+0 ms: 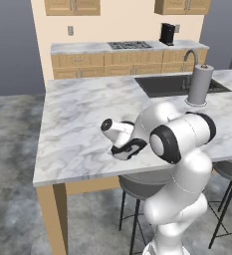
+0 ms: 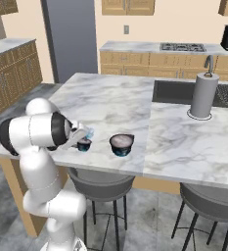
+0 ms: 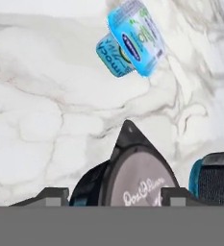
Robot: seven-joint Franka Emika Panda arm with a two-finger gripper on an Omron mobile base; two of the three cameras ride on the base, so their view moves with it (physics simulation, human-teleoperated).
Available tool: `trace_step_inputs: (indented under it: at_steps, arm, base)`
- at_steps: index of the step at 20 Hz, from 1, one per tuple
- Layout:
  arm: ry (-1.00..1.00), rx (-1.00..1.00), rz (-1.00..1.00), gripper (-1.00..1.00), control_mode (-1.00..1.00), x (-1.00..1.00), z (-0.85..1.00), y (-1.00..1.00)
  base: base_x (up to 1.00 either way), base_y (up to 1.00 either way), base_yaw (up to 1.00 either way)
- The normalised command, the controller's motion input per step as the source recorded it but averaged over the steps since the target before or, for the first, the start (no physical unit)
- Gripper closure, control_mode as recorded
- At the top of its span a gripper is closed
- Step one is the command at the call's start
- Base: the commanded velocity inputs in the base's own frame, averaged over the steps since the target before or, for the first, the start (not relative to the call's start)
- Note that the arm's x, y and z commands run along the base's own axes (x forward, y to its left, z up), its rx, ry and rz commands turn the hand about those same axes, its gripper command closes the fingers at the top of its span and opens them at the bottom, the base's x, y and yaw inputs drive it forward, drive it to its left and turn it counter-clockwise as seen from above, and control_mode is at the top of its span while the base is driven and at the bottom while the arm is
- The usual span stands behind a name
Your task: Stack the yogurt containers by placing the smaller containers on top of the larger containers.
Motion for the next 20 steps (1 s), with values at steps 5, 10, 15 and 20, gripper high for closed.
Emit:
trace_step_inputs:
  at_steps: [5, 10, 15, 20]
  arm:
    - [-0.05, -0.05, -0.02, 1.00, -1.00, -0.17, 0.63, -0.35]
    - [-0.03, -0.05, -0.02, 1.00, -1.00, -0.01, 0.65, -0.42]
    - [0.00, -0.06, -0.02, 1.00, -1.00, 0.00, 0.57, -0.37]
    - [-0.01, -0.03, -0.04, 1.00, -1.00, 0.00, 0.37, -0.38]
  base:
    - [0.00, 0.00, 0.00]
    - [0.00, 0.00, 0.00]
    - [0.00, 0.00, 0.00]
    - [0.00, 0.00, 0.00]
